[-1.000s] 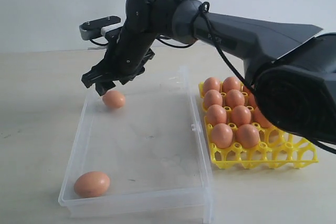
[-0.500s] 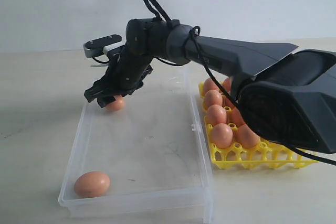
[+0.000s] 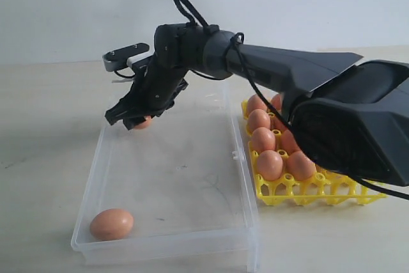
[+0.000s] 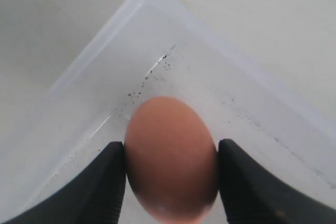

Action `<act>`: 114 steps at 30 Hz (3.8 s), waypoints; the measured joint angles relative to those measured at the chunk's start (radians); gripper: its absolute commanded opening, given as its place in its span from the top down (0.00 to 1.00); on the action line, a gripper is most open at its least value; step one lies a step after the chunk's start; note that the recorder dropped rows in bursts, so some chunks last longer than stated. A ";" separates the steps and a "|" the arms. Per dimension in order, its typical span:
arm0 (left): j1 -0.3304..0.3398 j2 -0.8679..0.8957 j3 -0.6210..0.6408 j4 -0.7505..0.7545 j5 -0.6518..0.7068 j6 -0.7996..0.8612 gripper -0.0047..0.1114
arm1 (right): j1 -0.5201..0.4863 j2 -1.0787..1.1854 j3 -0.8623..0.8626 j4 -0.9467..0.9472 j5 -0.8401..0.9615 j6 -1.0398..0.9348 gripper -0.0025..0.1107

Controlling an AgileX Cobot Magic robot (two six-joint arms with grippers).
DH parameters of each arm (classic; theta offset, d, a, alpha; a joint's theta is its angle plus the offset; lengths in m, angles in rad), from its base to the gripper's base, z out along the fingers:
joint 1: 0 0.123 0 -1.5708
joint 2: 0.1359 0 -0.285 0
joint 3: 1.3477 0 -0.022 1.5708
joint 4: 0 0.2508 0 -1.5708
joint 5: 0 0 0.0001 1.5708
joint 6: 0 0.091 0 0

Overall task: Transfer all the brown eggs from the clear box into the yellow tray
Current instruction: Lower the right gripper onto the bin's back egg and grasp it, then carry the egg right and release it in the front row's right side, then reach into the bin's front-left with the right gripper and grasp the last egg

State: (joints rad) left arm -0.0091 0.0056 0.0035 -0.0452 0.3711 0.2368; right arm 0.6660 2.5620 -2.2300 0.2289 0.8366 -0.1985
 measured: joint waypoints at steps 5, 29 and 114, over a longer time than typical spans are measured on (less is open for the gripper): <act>0.000 0.000 0.000 0.000 0.000 0.000 0.96 | -0.008 -0.163 0.190 -0.037 -0.139 0.012 0.98; 0.000 0.000 0.000 0.000 0.000 0.000 0.96 | -0.040 -1.176 1.978 0.189 -1.659 0.098 0.98; 0.000 0.000 0.000 0.000 -0.001 0.000 0.96 | 0.140 -0.576 0.714 0.042 0.167 -0.285 0.55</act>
State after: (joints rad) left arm -0.0091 0.0056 0.0035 -0.0452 0.3697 0.2368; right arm 0.8063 1.9859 -1.5161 0.2707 1.0033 -0.4837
